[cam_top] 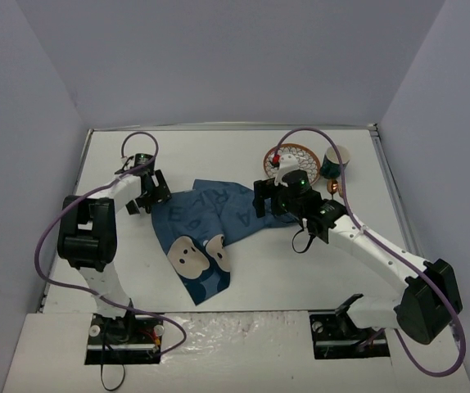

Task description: Set the dinner table for one person

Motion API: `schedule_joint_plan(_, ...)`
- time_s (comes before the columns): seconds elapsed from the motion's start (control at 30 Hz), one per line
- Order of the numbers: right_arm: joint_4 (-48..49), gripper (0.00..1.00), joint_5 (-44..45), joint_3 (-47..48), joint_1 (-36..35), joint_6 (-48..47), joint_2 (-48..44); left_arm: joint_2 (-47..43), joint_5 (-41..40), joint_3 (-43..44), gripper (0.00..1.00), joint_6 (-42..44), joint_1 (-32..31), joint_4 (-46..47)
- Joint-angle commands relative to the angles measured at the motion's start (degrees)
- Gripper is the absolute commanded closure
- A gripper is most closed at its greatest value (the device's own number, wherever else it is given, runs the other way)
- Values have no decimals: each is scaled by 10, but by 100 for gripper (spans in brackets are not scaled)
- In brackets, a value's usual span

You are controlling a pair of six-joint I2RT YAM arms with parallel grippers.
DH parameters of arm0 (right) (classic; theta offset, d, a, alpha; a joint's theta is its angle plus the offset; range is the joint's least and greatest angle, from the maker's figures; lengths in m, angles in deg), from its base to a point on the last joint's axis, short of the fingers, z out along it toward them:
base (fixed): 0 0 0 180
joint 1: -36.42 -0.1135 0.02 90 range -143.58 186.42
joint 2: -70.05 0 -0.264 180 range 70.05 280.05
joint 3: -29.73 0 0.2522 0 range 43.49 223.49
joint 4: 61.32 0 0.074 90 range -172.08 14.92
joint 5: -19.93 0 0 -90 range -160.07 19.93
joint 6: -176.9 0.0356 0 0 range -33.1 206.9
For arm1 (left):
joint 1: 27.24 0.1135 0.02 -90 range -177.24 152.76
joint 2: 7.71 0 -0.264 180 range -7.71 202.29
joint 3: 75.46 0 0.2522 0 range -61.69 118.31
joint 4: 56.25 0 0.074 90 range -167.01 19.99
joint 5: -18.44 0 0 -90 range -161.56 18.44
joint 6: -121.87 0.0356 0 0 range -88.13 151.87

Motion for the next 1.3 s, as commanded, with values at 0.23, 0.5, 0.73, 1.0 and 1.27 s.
schedule_joint_plan(0.23,43,11,-6,-18,8,3,-37,62,13,54,31,21,-2,-12)
schedule_joint_plan(0.5,44,11,1,-27,9,8,-45,96,11,66,78,26,-7,-19)
schedule_joint_plan(0.73,43,12,7,-21,10,16,-40,76,-15,92,100,49,-6,-72)
schedule_joint_plan(1.0,44,12,1,3,18,34,33,-124,-81,99,100,114,-10,-156)
schedule_joint_plan(1.27,64,13,42,15,54,105,78,-256,-49,47,100,157,-11,-170)
